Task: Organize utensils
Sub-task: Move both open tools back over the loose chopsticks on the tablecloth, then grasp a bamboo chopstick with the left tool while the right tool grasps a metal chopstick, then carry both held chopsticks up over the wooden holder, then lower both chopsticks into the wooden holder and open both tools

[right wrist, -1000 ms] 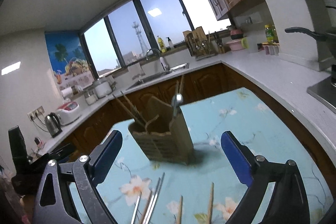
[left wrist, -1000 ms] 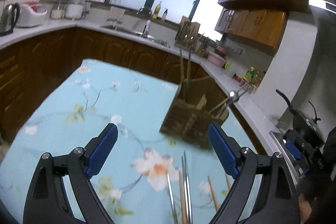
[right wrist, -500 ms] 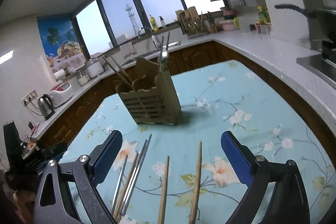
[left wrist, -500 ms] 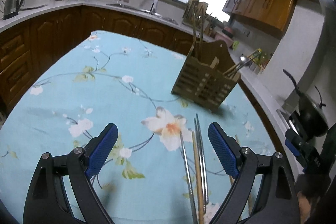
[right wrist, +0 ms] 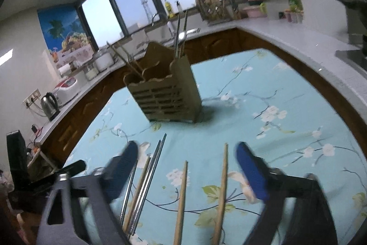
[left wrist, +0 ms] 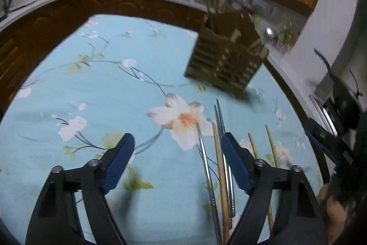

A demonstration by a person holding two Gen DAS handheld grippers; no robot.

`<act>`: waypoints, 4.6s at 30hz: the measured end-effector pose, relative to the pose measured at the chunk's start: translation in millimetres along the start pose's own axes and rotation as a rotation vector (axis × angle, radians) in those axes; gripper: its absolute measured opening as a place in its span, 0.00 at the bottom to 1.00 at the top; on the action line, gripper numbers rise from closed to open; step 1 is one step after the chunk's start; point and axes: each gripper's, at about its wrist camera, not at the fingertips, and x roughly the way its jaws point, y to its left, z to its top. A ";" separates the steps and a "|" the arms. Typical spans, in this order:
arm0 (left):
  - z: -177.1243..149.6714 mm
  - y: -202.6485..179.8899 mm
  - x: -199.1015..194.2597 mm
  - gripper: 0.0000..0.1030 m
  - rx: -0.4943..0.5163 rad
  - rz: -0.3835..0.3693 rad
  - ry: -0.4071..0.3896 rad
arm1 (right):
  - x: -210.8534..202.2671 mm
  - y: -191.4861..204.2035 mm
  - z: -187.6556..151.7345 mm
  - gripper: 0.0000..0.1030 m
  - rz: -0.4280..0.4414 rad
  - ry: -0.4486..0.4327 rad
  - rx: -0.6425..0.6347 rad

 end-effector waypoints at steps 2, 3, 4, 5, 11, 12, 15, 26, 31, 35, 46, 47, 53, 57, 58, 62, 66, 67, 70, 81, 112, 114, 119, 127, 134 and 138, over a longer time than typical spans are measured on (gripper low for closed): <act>0.1 -6.3 8.7 0.67 0.020 -0.004 0.029 | 13.6 2.5 0.4 0.51 0.007 0.045 0.001; -0.1 -9.9 13.2 0.63 0.036 -0.007 0.042 | 21.8 4.0 0.3 0.46 0.015 0.071 -0.001; -0.5 -13.0 17.3 0.61 0.049 -0.007 0.054 | 31.5 6.8 0.6 0.39 0.018 0.098 -0.007; -1.0 -15.3 20.7 0.58 0.057 -0.007 0.065 | 40.3 9.9 0.2 0.37 0.023 0.121 -0.013; -1.5 -14.7 43.8 0.47 0.052 -0.027 0.141 | 90.9 27.0 1.6 0.26 0.056 0.227 -0.033; -0.8 -14.4 46.1 0.46 0.049 -0.030 0.145 | 99.3 29.7 2.9 0.26 0.061 0.240 -0.034; 0.7 -11.4 50.2 0.46 0.045 -0.032 0.151 | 118.9 37.7 5.6 0.26 0.061 0.270 -0.049; 0.3 -9.5 59.1 0.46 0.045 -0.045 0.182 | 164.9 57.2 2.1 0.09 -0.025 0.369 -0.166; 1.5 -16.8 65.5 0.46 0.069 -0.060 0.192 | 137.5 46.1 -12.0 0.07 -0.008 0.400 -0.197; 2.9 -24.6 74.1 0.41 0.104 -0.060 0.203 | 106.2 31.3 -25.4 0.07 0.003 0.413 -0.218; 8.1 -44.4 92.8 0.09 0.220 0.006 0.216 | 100.2 18.1 -24.3 0.06 0.038 0.390 -0.135; 8.6 -44.4 93.5 0.07 0.223 0.008 0.215 | 102.4 18.8 -23.6 0.07 0.039 0.388 -0.134; 7.7 -47.6 94.7 0.04 0.239 0.007 0.199 | 107.3 29.9 -24.7 0.08 0.010 0.385 -0.184; 9.8 -39.1 85.4 0.03 0.191 -0.041 0.204 | 104.9 30.1 -23.6 0.05 0.021 0.386 -0.164; 10.1 -37.5 79.7 0.03 0.184 -0.043 0.195 | 102.1 30.3 -23.5 0.05 0.042 0.385 -0.151; 16.9 -28.9 46.6 0.03 0.151 -0.077 0.136 | 78.7 34.7 -16.3 0.04 0.067 0.334 -0.139; 27.7 -23.1 6.2 0.03 0.127 -0.120 0.060 | 46.4 39.3 0.8 0.04 0.093 0.258 -0.131; 30.0 -22.7 -1.6 0.03 0.124 -0.129 0.045 | 38.2 40.5 5.4 0.04 0.097 0.238 -0.130; 39.1 -22.5 -33.9 0.03 0.121 -0.157 -0.020 | 11.9 43.9 19.9 0.04 0.112 0.174 -0.122; 57.7 -22.4 -111.6 0.03 0.138 -0.210 -0.195 | -61.4 57.3 61.9 0.04 0.144 -0.031 -0.132; 148.7 -31.6 -108.5 0.03 0.147 -0.159 -0.365 | -51.7 53.4 138.8 0.04 0.119 -0.196 -0.130; 161.8 -35.0 -110.2 0.03 0.150 -0.155 -0.393 | -52.1 53.8 150.4 0.04 0.117 -0.223 -0.124; 191.1 -38.8 -111.8 0.03 0.138 -0.165 -0.463 | -50.1 55.4 176.8 0.04 0.100 -0.282 -0.122; 223.4 -47.2 -81.8 0.03 0.127 -0.142 -0.554 | -34.3 46.6 198.6 0.04 0.073 -0.332 -0.091; 222.6 -43.0 -29.1 0.03 0.074 -0.135 -0.517 | -8.0 38.8 190.9 0.04 0.057 -0.326 -0.073; 217.8 -36.0 -2.2 0.03 0.041 -0.114 -0.490 | 7.5 33.6 179.8 0.04 0.049 -0.322 -0.063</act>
